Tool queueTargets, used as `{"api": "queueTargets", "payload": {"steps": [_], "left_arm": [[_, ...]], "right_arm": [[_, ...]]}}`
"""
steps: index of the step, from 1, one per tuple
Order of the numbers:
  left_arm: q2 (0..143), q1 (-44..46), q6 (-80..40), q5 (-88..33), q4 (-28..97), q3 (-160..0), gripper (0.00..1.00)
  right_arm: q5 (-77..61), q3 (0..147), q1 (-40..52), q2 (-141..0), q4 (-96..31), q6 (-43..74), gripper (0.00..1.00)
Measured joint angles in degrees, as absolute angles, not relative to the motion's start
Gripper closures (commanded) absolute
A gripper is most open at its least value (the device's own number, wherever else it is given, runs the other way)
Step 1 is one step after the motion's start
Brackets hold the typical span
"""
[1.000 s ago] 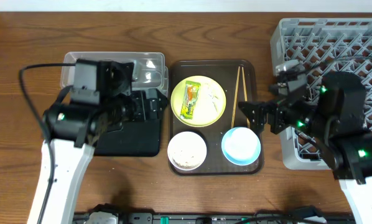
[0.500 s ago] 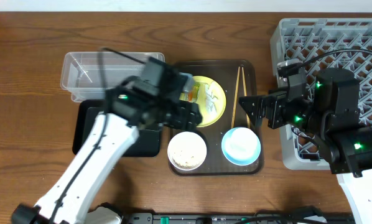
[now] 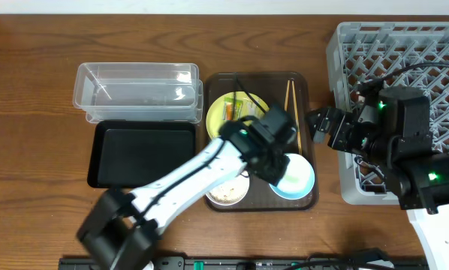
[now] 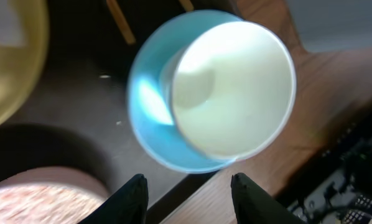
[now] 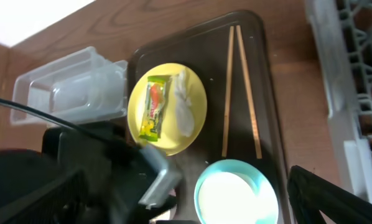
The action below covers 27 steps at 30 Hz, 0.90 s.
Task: Sort waste into correct bins and load items into the dishwasher rack
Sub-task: 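Reach the left gripper into the blue bowl and grasp the white cup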
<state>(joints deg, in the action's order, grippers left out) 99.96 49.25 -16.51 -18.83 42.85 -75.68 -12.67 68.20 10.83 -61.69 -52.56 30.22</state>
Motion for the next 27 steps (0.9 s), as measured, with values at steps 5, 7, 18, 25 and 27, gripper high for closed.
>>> {"api": "queueTargets", "payload": {"steps": [5,7,18,25,27], "left_arm": [[102.94,50.35,-19.62,-18.20,40.32,-75.68,0.53],[103.13,50.35,-20.21,-17.96,38.96,-75.68,0.53],[103.13,50.37,-25.39,-14.48,37.01,-75.68,0.67],[104.57,50.37,-27.68,-10.11,36.97,-75.68,0.71],[105.62,50.37,-28.12,-9.82,36.99,-75.68,0.74]], "right_arm": [[-11.94,68.20,5.56,-58.72,-52.71,31.42,0.01],[-11.92,68.20,4.51,-57.39,-52.69,31.51,0.01],[-11.97,68.20,3.70,-54.63,-54.19,31.68,0.01],[-12.14,68.20,3.70,-54.63,-54.19,31.68,0.01],[-12.56,68.20,3.70,-54.63,-54.19,31.68,0.01]]}}
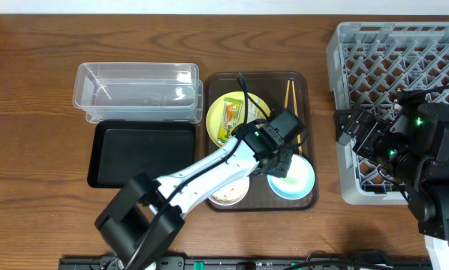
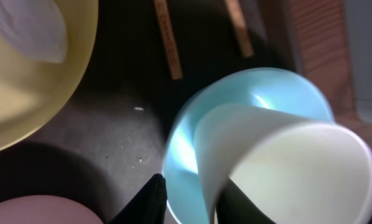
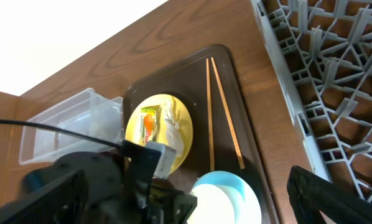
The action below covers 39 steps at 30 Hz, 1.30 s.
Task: Sort waste into correct bins and load items into the dishwasher rack
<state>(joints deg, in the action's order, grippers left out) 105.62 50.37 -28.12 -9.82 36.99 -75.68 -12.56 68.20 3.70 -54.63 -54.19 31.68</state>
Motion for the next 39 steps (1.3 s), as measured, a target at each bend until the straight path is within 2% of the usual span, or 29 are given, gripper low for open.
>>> {"api": "queueTargets", "payload": {"steps": [2,3,4,11,15,20,26,30,33,39], "left_arm": [[106.45,50.37,-28.53,-9.58,36.99,-75.68,0.81],[106.80,50.37,-28.49,-9.45,36.99,-75.68,0.91],[106.98,50.37,-28.91,-9.37,36.99,-75.68,0.94],[106.04,49.58,-28.62,-9.54,37.01,-75.59,0.94],[100.07,45.93,-28.49,-14.15,37.04,-75.44,0.94],[89.47,34.79,-26.83,-27.51,36.99,-75.48,0.94],[85.30,22.13,-20.34,-54.50,37.08,-75.48,0.93],[85.41,19.53,-17.08,-68.60,37.10,-75.48,0.94],[85.41,19.33,-15.94,-74.94,37.12,-75.48,0.94],[85.43,19.16,-14.92,-80.95,37.08,-75.48,0.94]], "right_arm": [[-13.02,68.20,3.70,-54.63,-54.19,31.68,0.01],[-13.17,68.20,3.70,-54.63,-54.19,31.68,0.01],[-13.26,68.20,3.70,-54.63,-54.19,31.68,0.01],[-13.50,68.20,3.70,-54.63,-54.89,31.68,0.01],[-14.41,68.20,3.70,-54.63,-55.05,31.11,0.01],[-19.11,68.20,3.68,-54.70,-54.30,26.00,0.10],[-36.56,68.20,3.95,-56.31,-52.34,12.58,0.13],[-49.65,68.20,7.05,-59.40,-49.89,3.95,0.13],[-54.22,68.20,9.96,-61.43,-47.11,0.82,0.11],[-59.18,68.25,15.03,-65.12,-41.41,-0.93,0.29]]}}
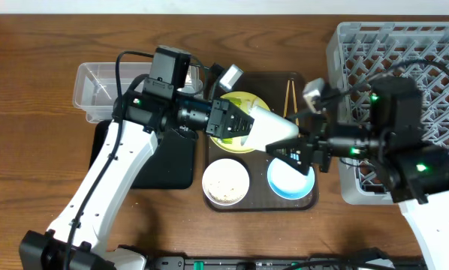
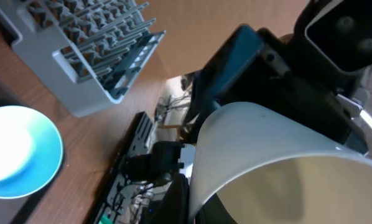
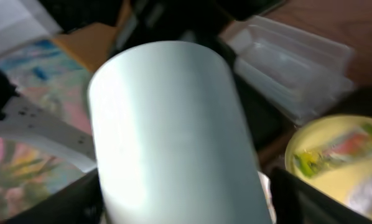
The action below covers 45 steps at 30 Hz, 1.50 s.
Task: Sort waste into correct bins and load items into the dishwasher rack
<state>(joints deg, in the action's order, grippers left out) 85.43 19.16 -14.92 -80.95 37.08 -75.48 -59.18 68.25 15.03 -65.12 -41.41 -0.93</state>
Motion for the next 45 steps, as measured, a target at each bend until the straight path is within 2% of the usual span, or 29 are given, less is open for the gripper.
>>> {"api": "queueTargets", "payload": {"steps": [5,8,9,11,13,15,17,21,27,31,38,45], "left_arm": [[85.45,18.81,-14.72,-82.17,37.10,-75.46,0.94],[85.45,18.76,-14.55,-82.76,37.12,-75.46,0.92],[85.45,18.74,-14.48,-82.85,37.12,-75.46,0.85],[85.45,18.79,-14.11,-82.89,36.99,-75.46,0.60],[85.45,18.98,-14.06,-83.55,37.04,-75.46,0.43],[85.45,19.09,-14.04,-83.66,37.08,-75.46,0.32],[85.47,18.85,-14.24,-83.37,37.08,-75.46,0.26],[85.78,18.28,-14.52,-82.04,36.99,-75.46,0.24],[85.73,19.07,-14.52,-83.11,37.19,-75.46,0.22],[85.73,19.07,-14.52,-83.26,37.17,-75.46,0.22],[85.73,19.07,-14.52,-83.46,37.17,-75.46,0.22],[85.73,19.07,-14.52,-83.48,37.19,-75.46,0.22]], "right_arm": [[-60.90,68.29,16.03,-66.06,-39.72,-0.62,0.36],[-61.28,68.29,16.03,-66.00,-39.62,-0.64,0.46],[-61.32,68.31,16.03,-66.00,-39.64,-0.54,0.49],[-60.69,68.31,16.03,-66.00,-40.03,-0.60,0.50],[-58.89,68.31,16.01,-66.02,-41.32,-0.62,0.51],[-57.47,68.31,15.90,-65.93,-42.89,-0.58,0.51],[-56.58,68.34,15.14,-65.43,-44.82,-0.30,0.50],[-52.07,68.49,9.34,-62.11,-49.95,2.61,0.50],[-30.30,68.64,-3.95,-60.49,-60.90,10.22,0.52],[-16.84,68.64,-8.82,-62.02,-67.55,15.00,0.51],[-2.63,68.62,-9.56,-69.01,-71.07,20.67,0.52],[1.54,68.62,-9.56,-78.17,-71.55,22.13,0.53]]}}
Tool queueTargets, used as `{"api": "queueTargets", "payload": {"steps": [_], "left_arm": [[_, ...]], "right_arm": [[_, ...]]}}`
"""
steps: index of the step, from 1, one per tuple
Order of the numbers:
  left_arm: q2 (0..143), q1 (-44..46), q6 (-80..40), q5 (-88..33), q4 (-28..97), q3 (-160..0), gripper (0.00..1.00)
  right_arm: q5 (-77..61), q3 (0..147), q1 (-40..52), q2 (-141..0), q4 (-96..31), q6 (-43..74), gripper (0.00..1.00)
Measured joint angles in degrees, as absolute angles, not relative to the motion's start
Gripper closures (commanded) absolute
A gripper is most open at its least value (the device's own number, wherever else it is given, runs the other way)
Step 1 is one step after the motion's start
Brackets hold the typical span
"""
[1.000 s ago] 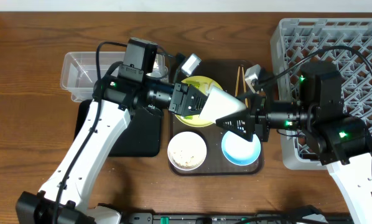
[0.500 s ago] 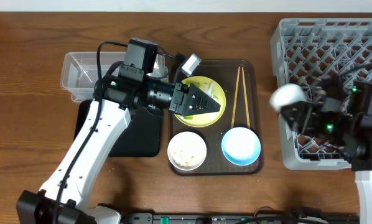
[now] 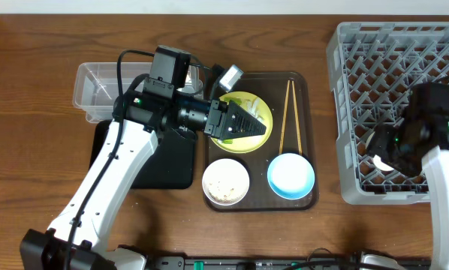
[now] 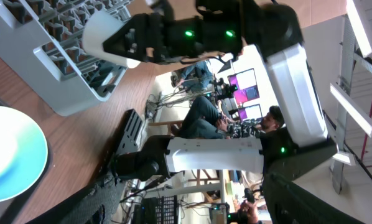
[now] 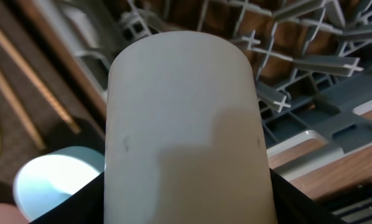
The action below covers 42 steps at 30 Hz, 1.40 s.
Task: Sort waste into correct bins and load items into the dishwasher rack
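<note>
My right gripper (image 3: 384, 151) is shut on a white cup (image 5: 183, 124) and holds it on its side over the left part of the grey dishwasher rack (image 3: 405, 67). The cup (image 4: 111, 38) also shows in the left wrist view, in front of the rack (image 4: 61, 68). My left gripper (image 3: 256, 127) points right above the yellow plate (image 3: 247, 142), open and empty. On that plate lie a green wrapper and a crumpled tissue, mostly hidden by the gripper. The blue saucer (image 3: 290, 175) and a bowl of food scraps (image 3: 225, 181) sit on the brown tray (image 3: 307, 90).
Two chopsticks (image 3: 290, 112) lie on the tray's right side. A clear plastic bin (image 3: 134, 90) and a black bin (image 3: 142, 154) stand left of the tray. The left arm reaches across both bins.
The cup has passed from my left gripper to my right one. The right arm has moved from over the tray to the rack with it. The left gripper is now open.
The cup stood on the blue saucer with my left gripper open above it. Then the left fingers were round its rim. Later it was held sideways over the tray, the right gripper meeting it. Now the right gripper holds it over the rack.
</note>
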<state>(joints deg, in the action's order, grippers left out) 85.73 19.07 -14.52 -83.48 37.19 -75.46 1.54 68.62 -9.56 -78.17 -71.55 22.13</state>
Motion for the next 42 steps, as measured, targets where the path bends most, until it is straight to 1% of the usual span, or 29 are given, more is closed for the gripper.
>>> {"api": "queueTargets", "payload": {"steps": [5,11,18,27,28,29,31,32,34,37,42], "left_arm": [[85.73,19.07,-14.52,-83.42,37.19,-75.46,0.21],[85.73,19.07,-14.50,-81.38,37.69,-75.46,0.21],[85.73,19.07,-13.85,-80.55,39.66,-75.46,0.21],[85.73,19.07,-13.45,-80.55,40.49,-75.46,0.20],[85.73,19.07,-13.45,-80.55,40.49,-75.46,0.20],[85.73,19.07,-13.45,-80.55,40.49,-75.46,0.21],[85.73,19.07,-13.45,-80.55,40.51,-75.46,0.21],[85.73,19.07,-13.45,-80.55,40.51,-75.46,0.21],[85.73,19.07,-13.45,-80.55,40.51,-75.46,0.21],[85.73,19.07,-13.45,-80.55,40.51,-75.46,0.20],[85.73,19.07,-13.45,-80.53,40.51,-75.46,0.20]], "right_arm": [[1.58,68.62,-9.56,-82.06,-73.95,22.06,0.52],[1.58,68.62,-9.56,-82.67,-74.54,21.87,0.52],[2.13,67.90,-9.56,-83.02,-68.42,21.91,0.48],[1.50,67.68,-9.56,-83.09,-68.18,22.17,0.48],[1.48,67.48,-9.56,-83.09,-68.10,22.17,0.46],[1.45,67.26,-9.56,-83.09,-68.05,22.17,0.41],[1.45,66.43,-9.56,-83.11,-67.59,22.39,0.23],[1.37,66.02,-9.56,-83.13,-67.35,22.63,0.17],[1.23,65.69,-9.56,-83.31,-66.98,23.33,0.08],[0.25,65.67,-9.56,-83.44,-66.78,23.83,0.03],[-3.31,66.26,-9.56,-83.31,-66.92,23.88,0.04]]}}
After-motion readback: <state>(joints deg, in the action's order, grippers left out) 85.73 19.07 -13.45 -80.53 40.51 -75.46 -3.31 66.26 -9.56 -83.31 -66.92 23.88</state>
